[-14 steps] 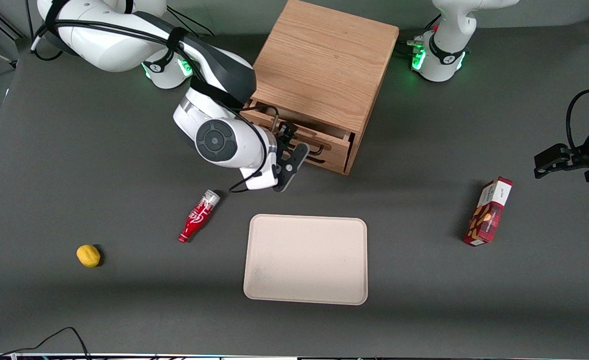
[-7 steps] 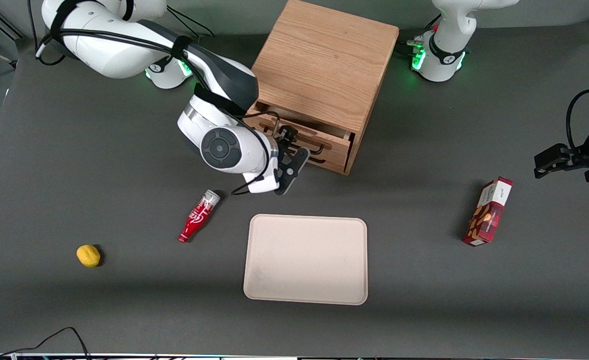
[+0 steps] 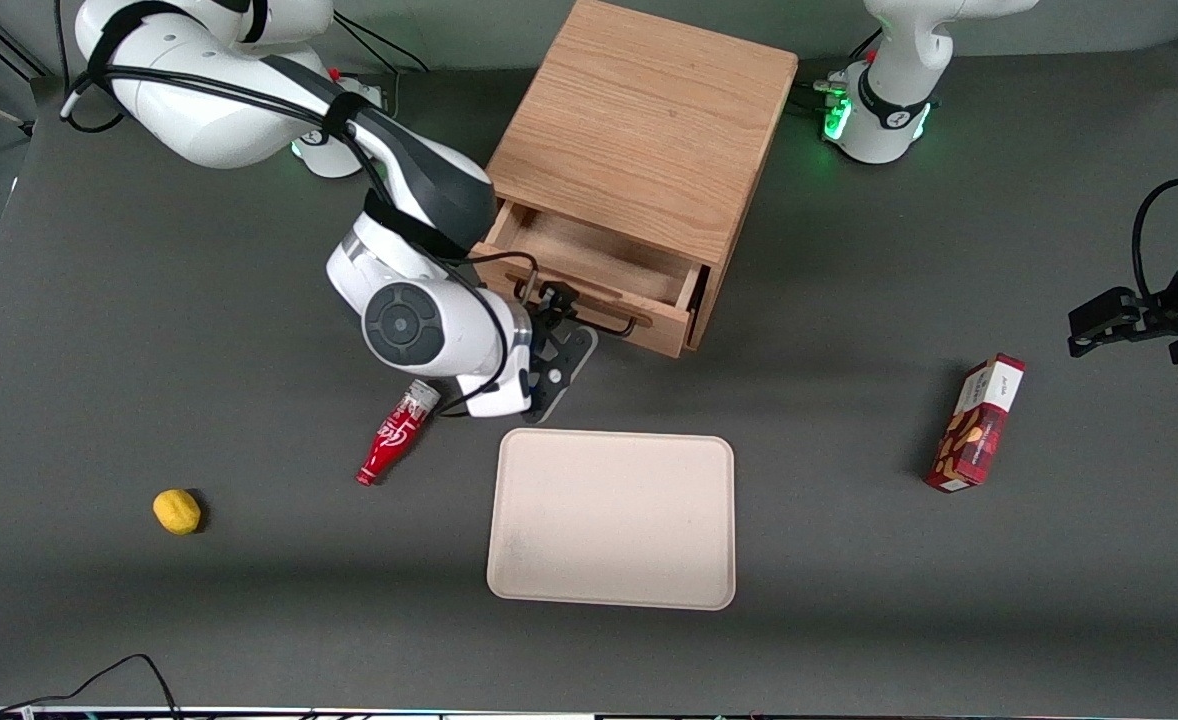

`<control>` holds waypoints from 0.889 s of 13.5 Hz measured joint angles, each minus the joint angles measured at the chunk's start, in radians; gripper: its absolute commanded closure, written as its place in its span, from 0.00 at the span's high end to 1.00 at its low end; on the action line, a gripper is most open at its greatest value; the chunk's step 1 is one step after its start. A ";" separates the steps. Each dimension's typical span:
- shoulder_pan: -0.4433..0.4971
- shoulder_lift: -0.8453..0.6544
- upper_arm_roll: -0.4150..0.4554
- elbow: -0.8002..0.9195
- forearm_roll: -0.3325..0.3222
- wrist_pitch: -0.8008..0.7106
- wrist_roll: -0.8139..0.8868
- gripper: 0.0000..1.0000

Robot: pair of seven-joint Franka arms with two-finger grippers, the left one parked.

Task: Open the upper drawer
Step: 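Pull the handle away from the cabinet to slide the drawer out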

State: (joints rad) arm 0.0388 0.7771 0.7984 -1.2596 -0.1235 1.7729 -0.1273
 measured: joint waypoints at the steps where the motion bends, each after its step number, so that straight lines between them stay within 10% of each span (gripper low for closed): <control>1: 0.000 0.010 -0.005 0.019 0.000 0.000 -0.001 1.00; 12: 0.004 0.093 -0.072 0.166 -0.002 0.002 -0.060 1.00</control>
State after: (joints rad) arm 0.0427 0.8705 0.7259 -1.0933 -0.1253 1.7747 -0.1876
